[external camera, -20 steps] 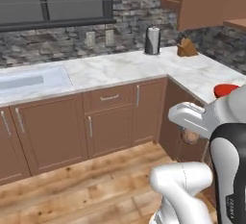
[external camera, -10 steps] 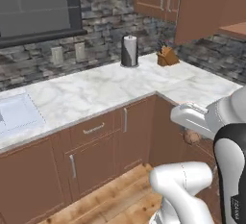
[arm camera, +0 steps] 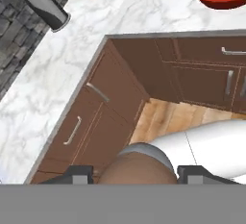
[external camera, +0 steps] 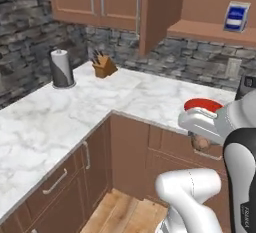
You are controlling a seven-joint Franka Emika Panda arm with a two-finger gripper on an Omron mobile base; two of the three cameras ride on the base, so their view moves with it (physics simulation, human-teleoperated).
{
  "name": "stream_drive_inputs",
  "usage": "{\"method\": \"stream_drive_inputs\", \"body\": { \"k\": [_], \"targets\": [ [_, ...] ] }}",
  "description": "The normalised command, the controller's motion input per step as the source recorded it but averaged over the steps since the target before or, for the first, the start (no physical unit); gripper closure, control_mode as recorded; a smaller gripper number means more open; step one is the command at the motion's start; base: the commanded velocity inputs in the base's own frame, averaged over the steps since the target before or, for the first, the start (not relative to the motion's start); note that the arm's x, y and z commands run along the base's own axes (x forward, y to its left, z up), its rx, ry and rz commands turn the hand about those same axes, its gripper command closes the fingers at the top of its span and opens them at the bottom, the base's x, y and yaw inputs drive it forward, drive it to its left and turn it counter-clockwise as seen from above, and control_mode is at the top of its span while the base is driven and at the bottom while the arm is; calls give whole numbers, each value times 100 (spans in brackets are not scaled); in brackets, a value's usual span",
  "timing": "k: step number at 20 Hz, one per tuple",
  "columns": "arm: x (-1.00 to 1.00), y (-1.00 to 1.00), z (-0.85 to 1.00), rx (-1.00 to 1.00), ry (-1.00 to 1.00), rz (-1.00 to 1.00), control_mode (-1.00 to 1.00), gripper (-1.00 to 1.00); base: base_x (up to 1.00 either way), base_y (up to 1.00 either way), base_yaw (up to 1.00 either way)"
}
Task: Pick the egg and butter from the fridge and place them by the bowl for mixing.
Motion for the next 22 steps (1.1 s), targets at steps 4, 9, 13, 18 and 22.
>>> {"method": "stream_drive_inputs", "body": {
  "k": [4,9,13,18,22],
  "targets": [
    [0,0,0,0,0,0,100,100,38,0,-90],
    [0,0,0,0,0,0,100,100,83,25,-76],
    [0,0,0,0,0,0,100,100,100,31,-52],
    [0,0,0,0,0,0,100,100,96,58,-41],
    [0,0,0,0,0,0,100,100,70,62,-22]
  ]
}}
